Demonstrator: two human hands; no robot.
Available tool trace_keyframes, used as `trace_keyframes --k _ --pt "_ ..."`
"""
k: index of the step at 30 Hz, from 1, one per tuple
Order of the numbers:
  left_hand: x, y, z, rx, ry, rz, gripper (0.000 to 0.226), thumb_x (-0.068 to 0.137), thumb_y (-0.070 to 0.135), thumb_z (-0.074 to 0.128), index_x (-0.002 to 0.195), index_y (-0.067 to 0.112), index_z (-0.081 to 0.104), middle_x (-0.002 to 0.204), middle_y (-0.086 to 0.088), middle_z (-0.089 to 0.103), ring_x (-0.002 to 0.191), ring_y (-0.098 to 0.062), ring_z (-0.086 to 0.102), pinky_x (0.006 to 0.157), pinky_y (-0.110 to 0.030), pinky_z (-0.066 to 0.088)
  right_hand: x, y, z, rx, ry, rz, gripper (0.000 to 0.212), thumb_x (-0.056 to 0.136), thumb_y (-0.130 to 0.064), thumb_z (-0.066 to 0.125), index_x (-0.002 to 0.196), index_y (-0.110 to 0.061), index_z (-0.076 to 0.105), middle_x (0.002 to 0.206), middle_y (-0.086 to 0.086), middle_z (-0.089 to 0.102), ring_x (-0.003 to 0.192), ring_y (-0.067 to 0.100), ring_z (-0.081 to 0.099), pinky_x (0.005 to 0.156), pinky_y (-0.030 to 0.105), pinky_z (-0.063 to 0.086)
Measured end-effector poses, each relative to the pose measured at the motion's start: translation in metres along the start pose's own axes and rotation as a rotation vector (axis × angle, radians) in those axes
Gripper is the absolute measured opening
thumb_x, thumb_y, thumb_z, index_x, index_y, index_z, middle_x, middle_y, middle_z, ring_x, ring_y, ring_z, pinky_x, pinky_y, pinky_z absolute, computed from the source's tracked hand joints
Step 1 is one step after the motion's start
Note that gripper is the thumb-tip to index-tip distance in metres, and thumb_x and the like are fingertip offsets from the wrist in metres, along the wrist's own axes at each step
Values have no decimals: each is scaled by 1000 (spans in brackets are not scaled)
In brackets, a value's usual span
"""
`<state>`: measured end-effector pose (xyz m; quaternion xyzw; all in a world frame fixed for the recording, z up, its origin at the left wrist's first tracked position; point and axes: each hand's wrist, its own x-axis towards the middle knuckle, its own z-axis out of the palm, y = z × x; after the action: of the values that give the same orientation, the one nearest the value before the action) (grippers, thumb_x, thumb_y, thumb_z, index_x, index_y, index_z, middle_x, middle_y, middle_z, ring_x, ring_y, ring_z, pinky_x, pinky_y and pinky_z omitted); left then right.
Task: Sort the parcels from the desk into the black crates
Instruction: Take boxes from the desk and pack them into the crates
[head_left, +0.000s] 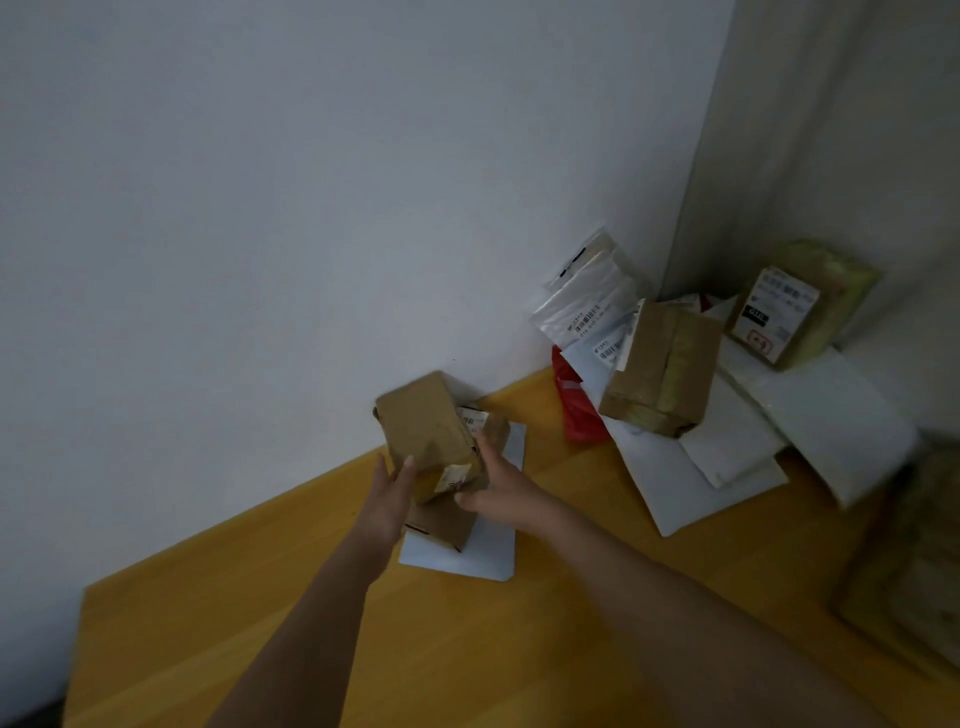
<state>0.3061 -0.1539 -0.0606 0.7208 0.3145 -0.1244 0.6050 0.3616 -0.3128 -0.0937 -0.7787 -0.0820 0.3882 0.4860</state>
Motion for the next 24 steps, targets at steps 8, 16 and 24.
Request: trace_keyframes --k 8,16,24 --pt "-6 3 -8 -229 23 -96 72 96 49 53 155 25 19 154 -12 35 134 -33 43 106 -42 41 -18 -6 -3 226 93 -26 81 90 -10 59 156 -35 17 148 -11 42 136 14 39 98 26 37" --pt "-40 22 -1 -407 -41 -36 102 86 53 65 158 23 -1 161 -4 20 144 -30 30 113 -47 36 -69 -40 -7 202 233 -204 63 89 3 52 143 -28 44 131 -9 55 126 8 47 82 13 43" --pt "-91 60 -24 -395 -179 189 80 79 39 76 140 13 31 130 -8 61 109 -21 67 77 -33 58 -125 -89 4 169 332 -400 54 89 9 49 128 -26 60 119 -13 66 104 7 65 90 41 56"
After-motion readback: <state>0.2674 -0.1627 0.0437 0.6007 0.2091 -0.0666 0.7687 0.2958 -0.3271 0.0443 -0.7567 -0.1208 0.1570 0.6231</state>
